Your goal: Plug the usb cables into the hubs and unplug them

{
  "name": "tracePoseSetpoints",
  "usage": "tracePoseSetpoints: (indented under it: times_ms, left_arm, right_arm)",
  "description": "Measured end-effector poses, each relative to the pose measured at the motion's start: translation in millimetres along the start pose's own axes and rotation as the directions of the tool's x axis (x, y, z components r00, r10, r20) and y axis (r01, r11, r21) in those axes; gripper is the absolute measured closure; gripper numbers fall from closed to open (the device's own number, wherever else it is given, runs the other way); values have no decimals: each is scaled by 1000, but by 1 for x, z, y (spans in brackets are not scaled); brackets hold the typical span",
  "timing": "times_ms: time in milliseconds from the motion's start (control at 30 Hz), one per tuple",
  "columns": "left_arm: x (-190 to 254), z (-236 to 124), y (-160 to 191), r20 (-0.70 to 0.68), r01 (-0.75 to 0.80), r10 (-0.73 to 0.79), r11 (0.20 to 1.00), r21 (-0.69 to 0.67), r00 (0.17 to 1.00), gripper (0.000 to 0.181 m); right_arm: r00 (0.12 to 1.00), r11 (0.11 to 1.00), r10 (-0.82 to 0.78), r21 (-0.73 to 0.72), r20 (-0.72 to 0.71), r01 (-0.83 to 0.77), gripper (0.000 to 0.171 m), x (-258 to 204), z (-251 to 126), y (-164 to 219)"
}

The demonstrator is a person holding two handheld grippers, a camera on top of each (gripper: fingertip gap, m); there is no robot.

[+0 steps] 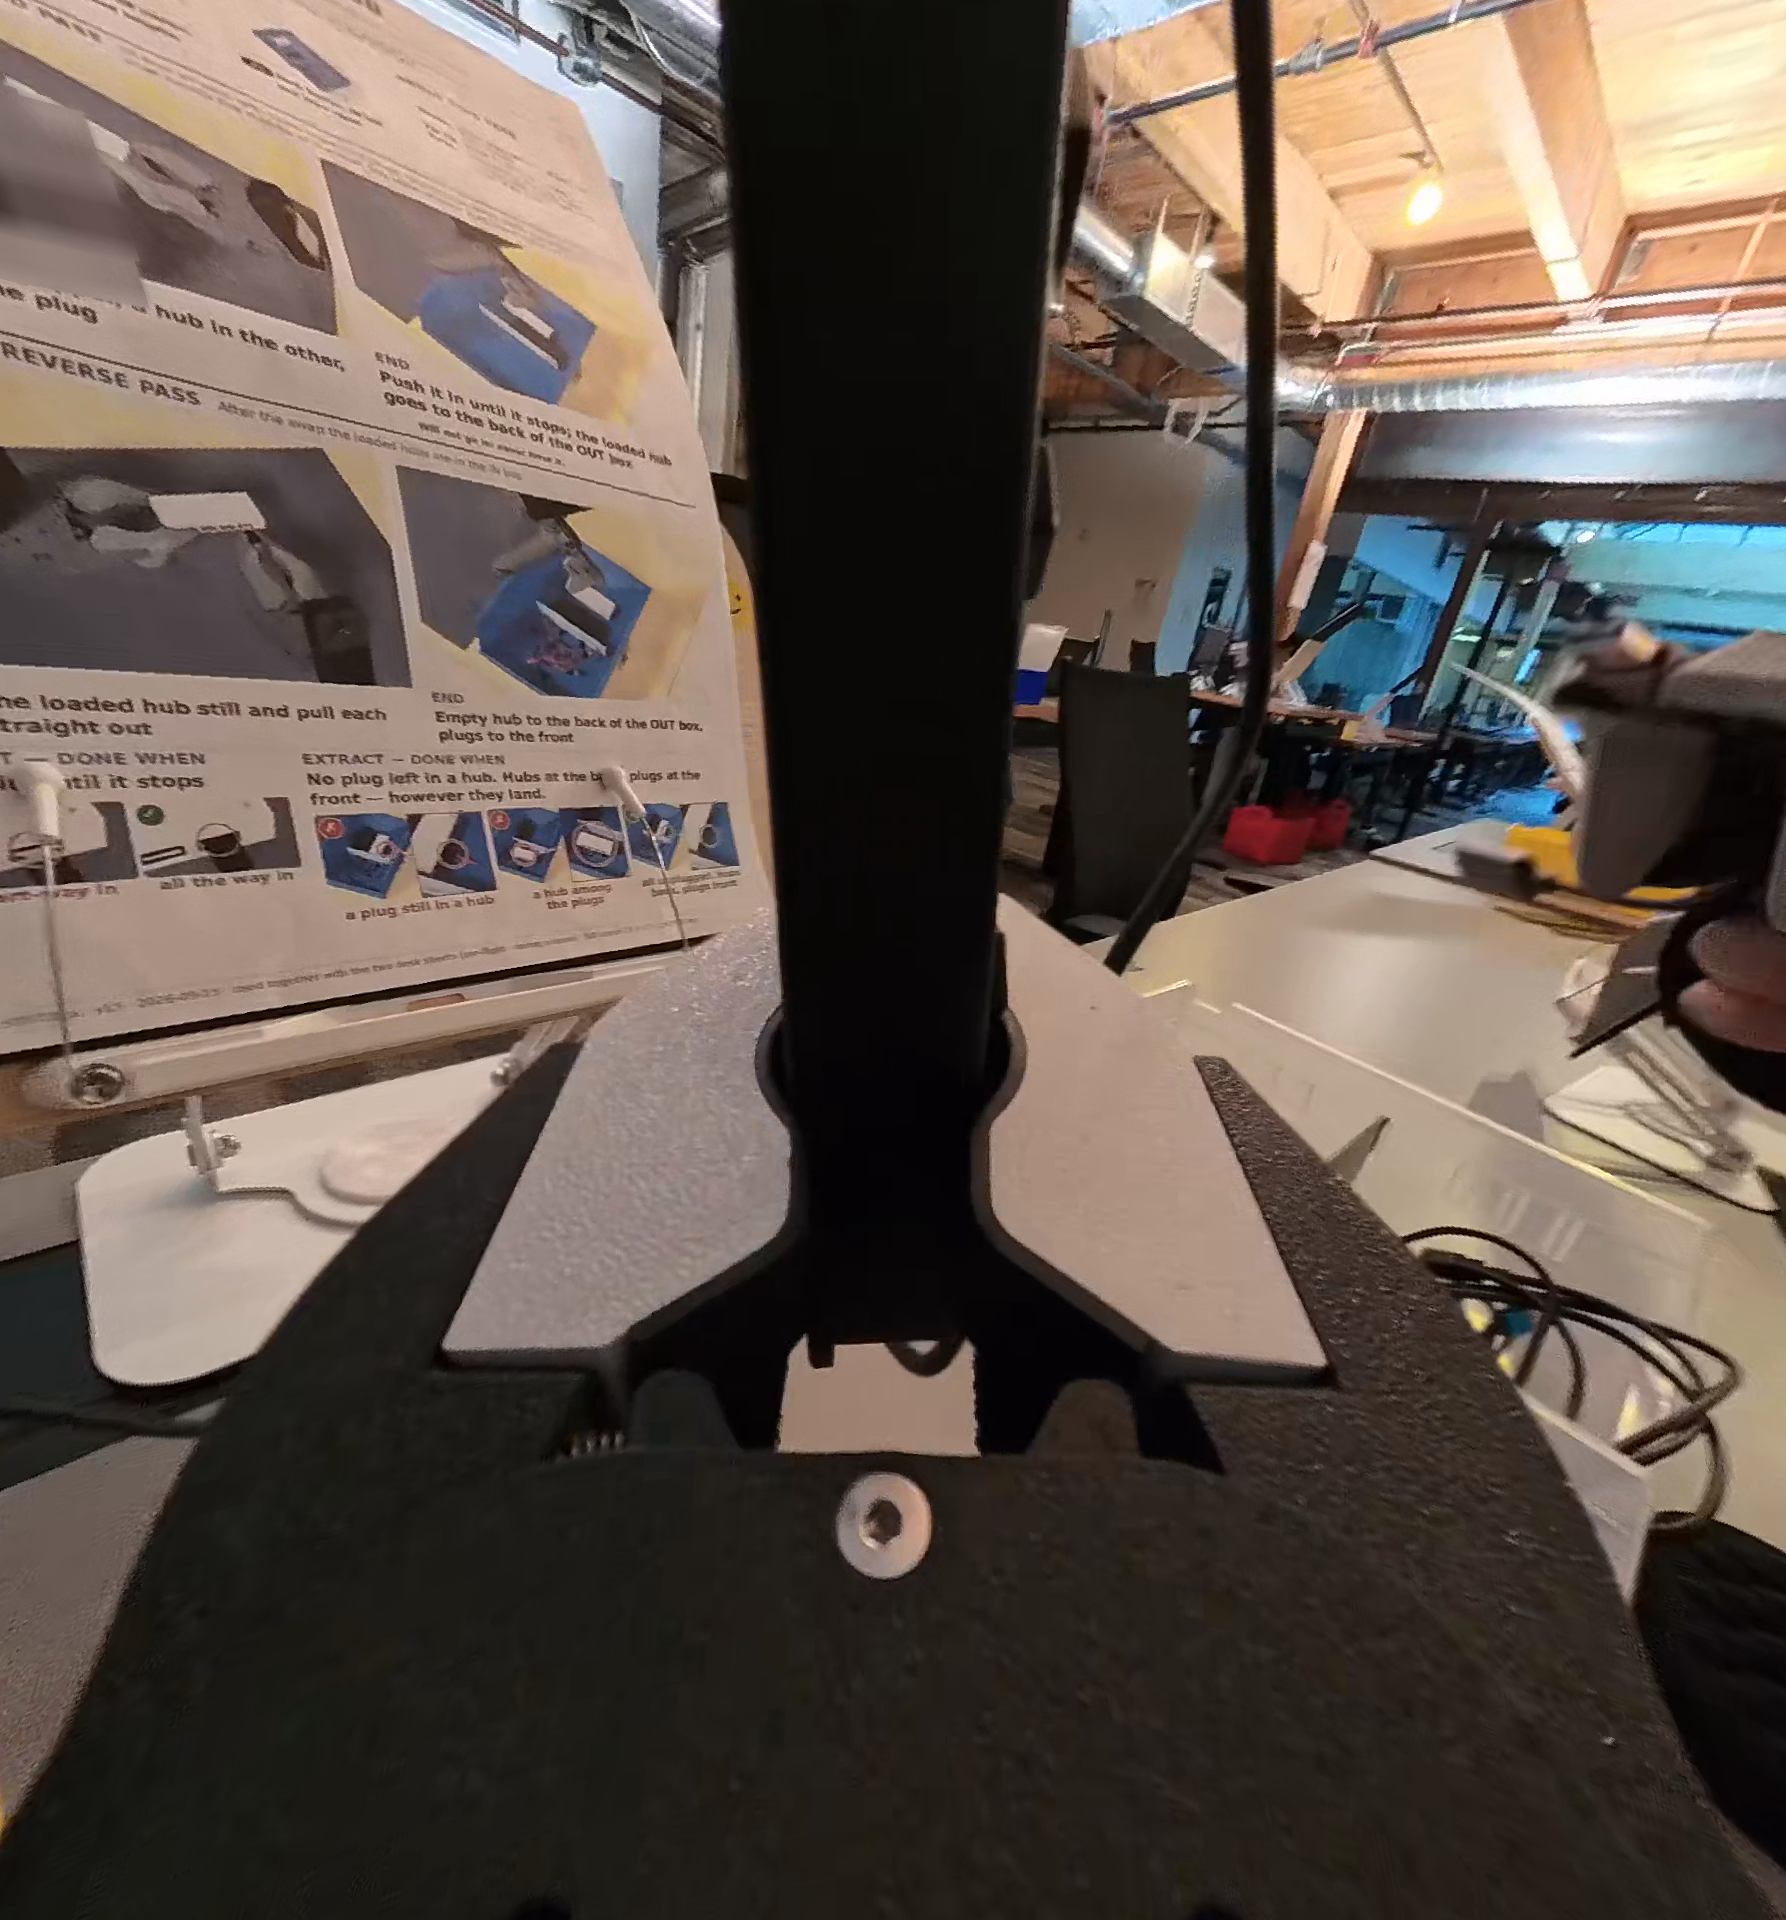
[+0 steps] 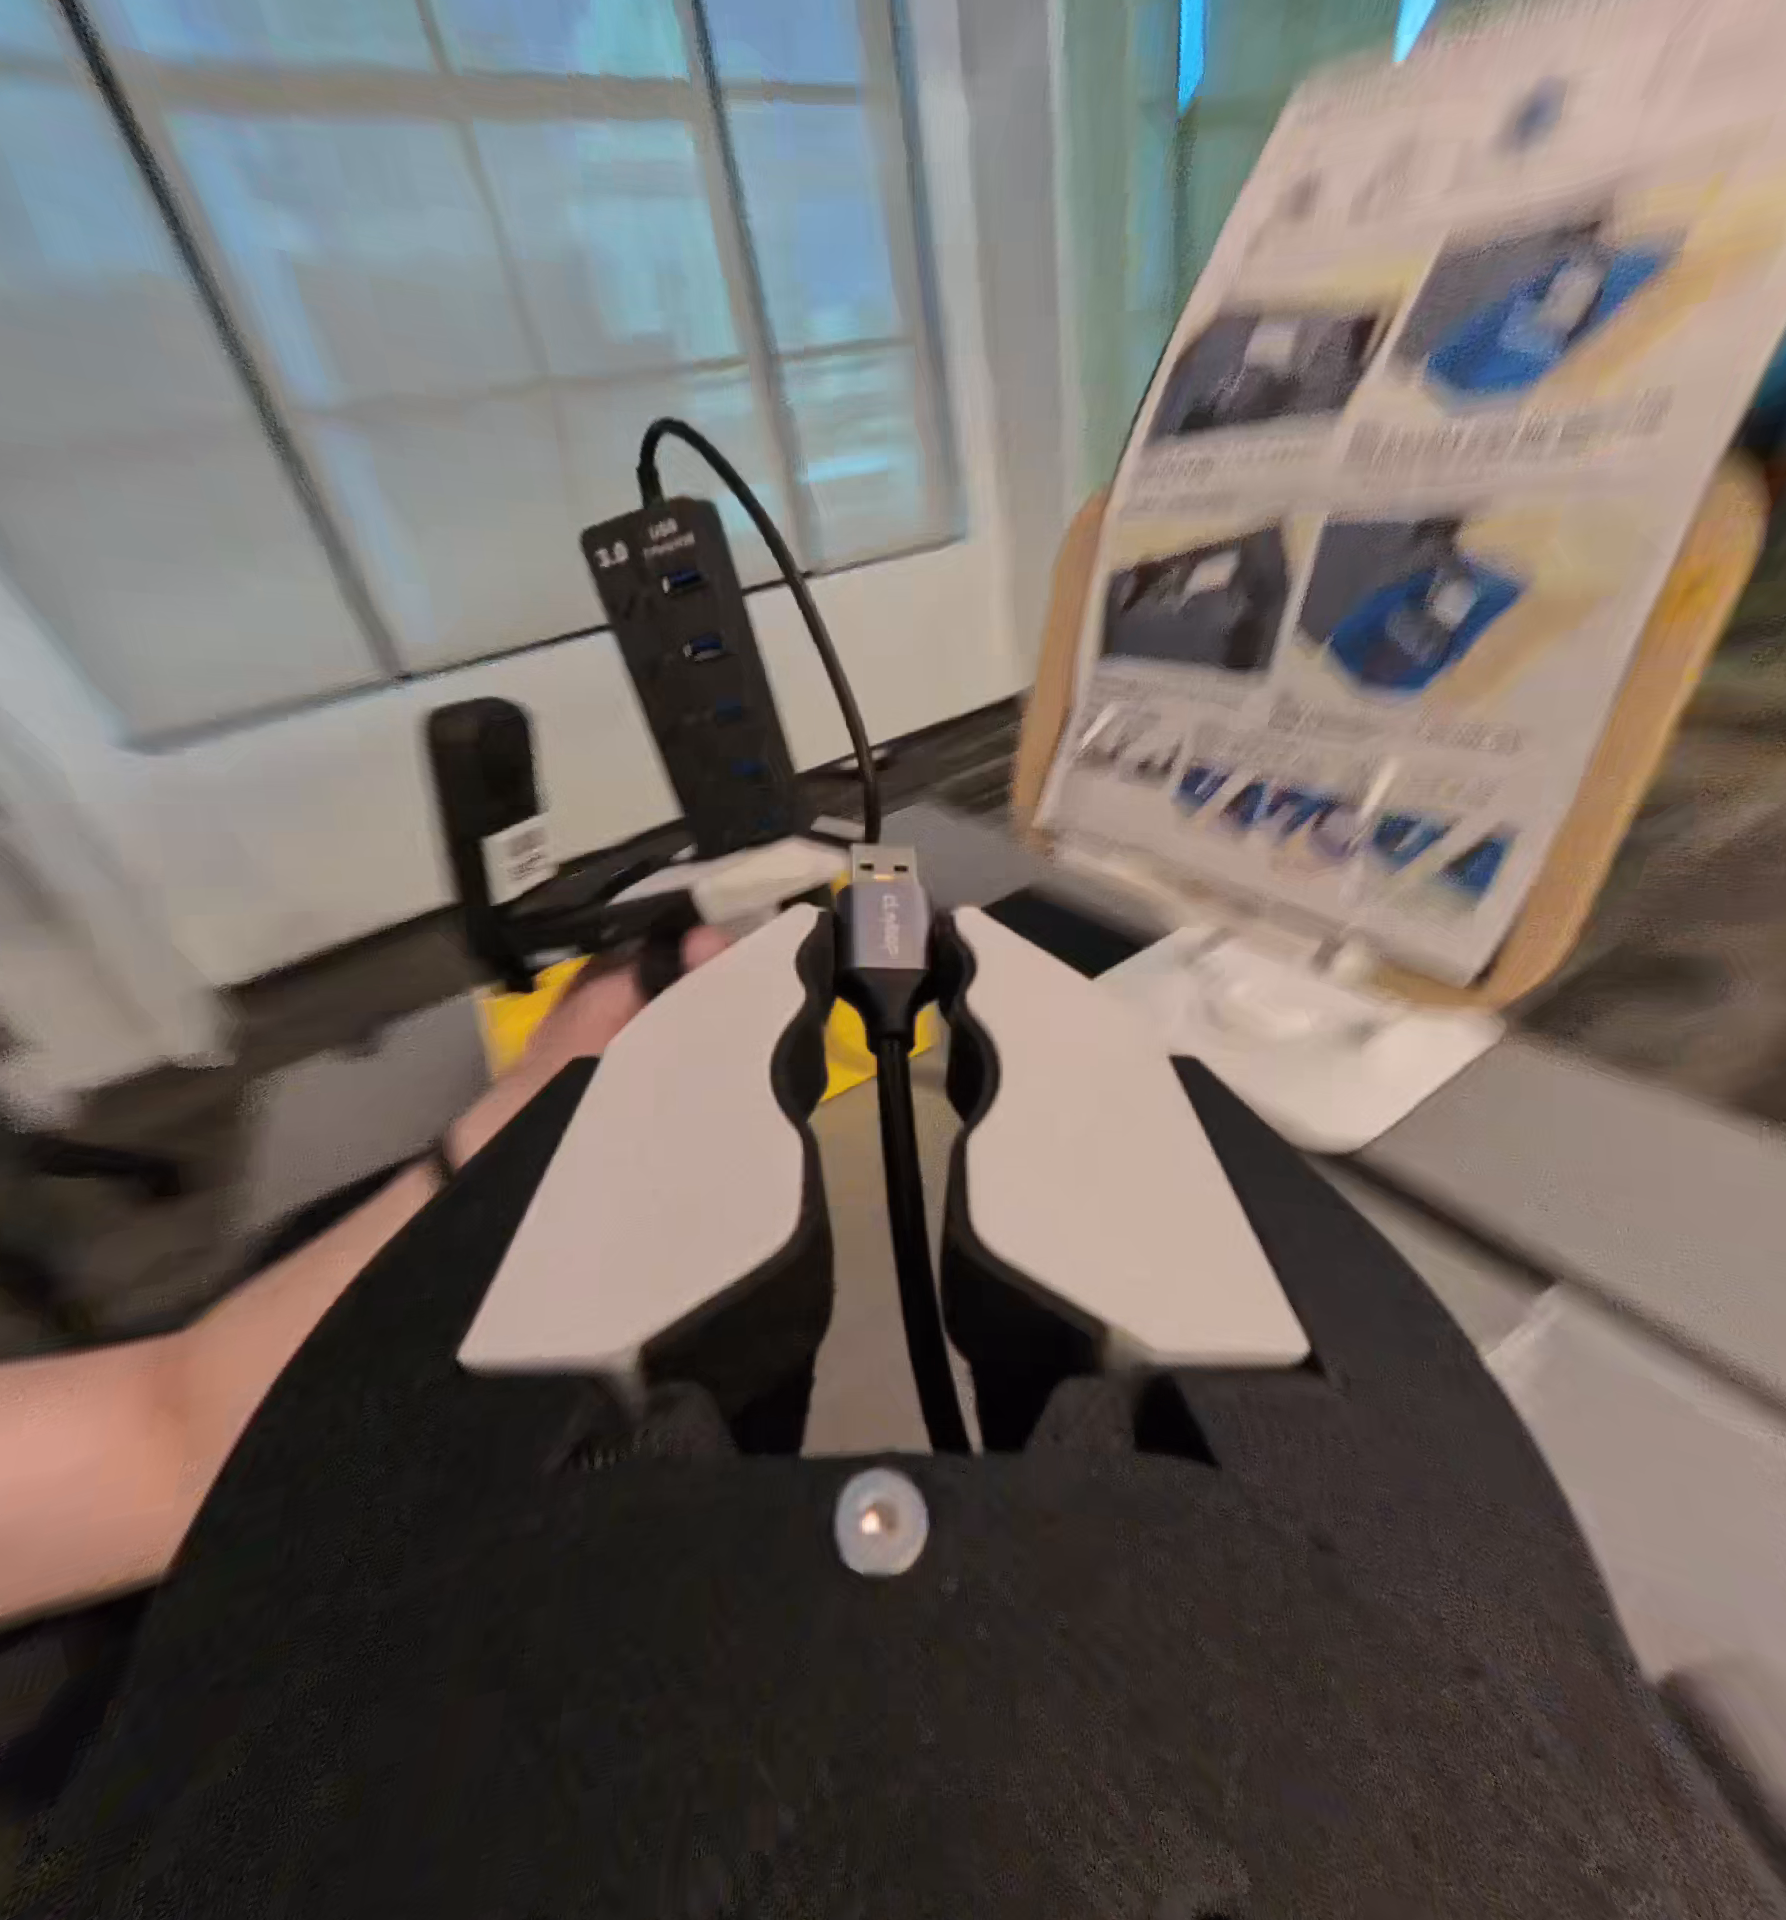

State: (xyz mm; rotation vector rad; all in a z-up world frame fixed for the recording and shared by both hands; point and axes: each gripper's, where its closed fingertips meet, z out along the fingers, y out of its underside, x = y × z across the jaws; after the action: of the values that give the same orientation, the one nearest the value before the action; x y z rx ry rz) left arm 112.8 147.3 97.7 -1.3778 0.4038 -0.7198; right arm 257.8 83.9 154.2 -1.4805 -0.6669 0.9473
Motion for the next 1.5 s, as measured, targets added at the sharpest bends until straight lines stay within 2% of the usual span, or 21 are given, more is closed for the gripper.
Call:
tracePoseSetpoints:
  times_ms: [67,100,200,267,300,367,433,533,633,700,767,867,967,1033,1167,1267,1300,1367,1400,1500]
  left_arm:
    - [1,-3,-5,-20,19,-19,1000,3,1000,155]
    - [2,-4,-8,-26,19,-19,1000,5,999,155]
    - [7,-5,-14,-49,9,-9,1000,6,999,155]
    - [10,-5,-18,-57,-10,10,1000,7,998,155]
    - [12,-5,-19,-63,-16,17,1000,6,998,155]
    - [17,-5,-21,-86,-17,18,1000,4,996,155]
    - [21,-5,-22,-95,-22,22,1000,3,995,155]
    - [26,-5,-22,-98,-48,48,999,-2,994,155]
    - [30,-6,-24,-110,-60,60,998,-1,992,155]
    - [33,-5,-24,-124,-56,55,998,-3,991,155]
    - [36,-5,-24,-131,-63,62,998,-4,989,155]
    - [40,-5,-24,-144,-73,71,997,-7,987,155]
    - [47,-5,-25,-168,-79,77,997,-5,983,155]
    - [52,-4,-24,-184,-91,87,996,-13,979,155]
    - [65,0,-16,-225,-129,115,991,-46,967,155]
    - [82,2,-9,-295,-131,101,988,-85,950,155]
    - [89,2,-7,-330,-134,94,986,-100,939,155]
    - [102,1,-2,-385,-150,89,980,-131,919,155]
    - [107,1,1,-402,-166,95,976,-144,911,155]
    - [128,-4,9,-509,-181,66,967,-180,858,155]
  right_arm:
    - [954,965,238,-151,182,-212,152,4,-30,16]
    - [921,945,297,-217,251,-246,152,2,-44,25]
    - [880,926,348,-266,324,-268,152,7,-72,39]
    - [822,914,388,-285,417,-287,152,3,-83,44]
    - [814,905,404,-311,417,-289,152,7,-85,53]
    - [839,872,432,-390,331,-296,152,25,-83,79]
    - [817,830,475,-475,326,-293,152,28,-86,103]
    - [867,746,470,-601,169,-288,152,54,-94,147]
    - [874,697,476,-647,95,-309,151,67,-105,165]
    - [879,715,469,-619,80,-325,150,73,-111,159]
    - [904,766,424,-553,51,-328,134,84,-118,146]
    - [942,845,325,-422,-83,-328,126,112,-139,123]
    - [956,915,240,-289,-169,-280,120,124,-162,96]
    - [967,953,147,-233,-209,-195,118,125,-167,76]
    - [988,993,-78,-103,-131,64,120,93,-132,27]
    - [983,984,-167,-45,77,171,123,36,-85,8]
    - [969,977,-209,-11,134,213,121,15,-69,3]
    - [933,953,-304,81,193,293,103,-21,-40,-6]
    - [912,936,-350,125,214,330,99,-37,-29,-8]
    - [886,899,-424,204,187,387,93,-59,-10,-10]
